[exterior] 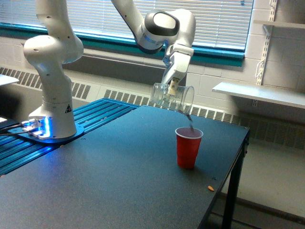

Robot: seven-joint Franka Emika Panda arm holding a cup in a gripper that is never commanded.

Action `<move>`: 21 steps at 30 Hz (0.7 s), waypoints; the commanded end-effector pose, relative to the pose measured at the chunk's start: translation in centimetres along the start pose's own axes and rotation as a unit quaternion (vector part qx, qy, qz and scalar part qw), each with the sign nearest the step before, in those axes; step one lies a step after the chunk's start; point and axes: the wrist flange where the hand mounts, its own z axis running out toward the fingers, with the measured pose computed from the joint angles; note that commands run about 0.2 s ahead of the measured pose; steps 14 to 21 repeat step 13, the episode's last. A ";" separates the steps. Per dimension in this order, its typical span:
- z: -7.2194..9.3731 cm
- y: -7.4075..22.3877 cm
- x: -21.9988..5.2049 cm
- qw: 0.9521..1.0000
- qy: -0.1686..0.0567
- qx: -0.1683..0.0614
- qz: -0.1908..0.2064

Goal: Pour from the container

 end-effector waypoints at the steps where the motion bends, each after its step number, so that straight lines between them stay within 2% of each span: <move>1: -1.0 -0.1 0.3 1.000 0.009 -0.008 -0.020; 21: -0.6 -0.5 0.3 1.000 0.009 0.000 -0.029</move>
